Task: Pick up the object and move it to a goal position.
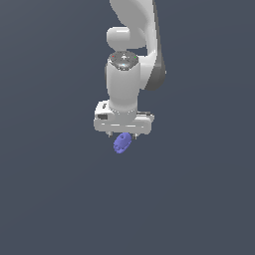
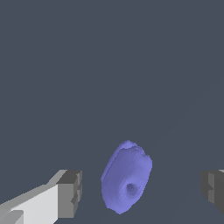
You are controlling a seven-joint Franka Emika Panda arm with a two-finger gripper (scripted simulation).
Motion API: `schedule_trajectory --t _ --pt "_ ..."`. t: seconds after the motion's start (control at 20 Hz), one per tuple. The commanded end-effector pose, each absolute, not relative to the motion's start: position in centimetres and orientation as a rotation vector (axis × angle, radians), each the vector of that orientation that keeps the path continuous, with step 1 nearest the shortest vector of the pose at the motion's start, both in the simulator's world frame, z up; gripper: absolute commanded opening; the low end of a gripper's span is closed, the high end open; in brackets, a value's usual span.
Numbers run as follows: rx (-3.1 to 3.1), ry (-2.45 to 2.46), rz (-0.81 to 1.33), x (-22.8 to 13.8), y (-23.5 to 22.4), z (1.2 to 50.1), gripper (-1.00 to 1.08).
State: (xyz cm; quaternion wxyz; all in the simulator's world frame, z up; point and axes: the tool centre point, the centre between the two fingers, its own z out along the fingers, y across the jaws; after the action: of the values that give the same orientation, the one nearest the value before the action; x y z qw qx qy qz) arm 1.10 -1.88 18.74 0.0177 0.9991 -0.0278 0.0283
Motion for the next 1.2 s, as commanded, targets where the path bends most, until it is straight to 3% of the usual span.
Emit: schedule_trajectory --t 0.0,1.15 --pt "3.106 -0.139 0.082 0.8 -1.9 18.3 1.00" --pt "3.016 -0.878 0.003 -4.0 -2.4 13.1 1.00"
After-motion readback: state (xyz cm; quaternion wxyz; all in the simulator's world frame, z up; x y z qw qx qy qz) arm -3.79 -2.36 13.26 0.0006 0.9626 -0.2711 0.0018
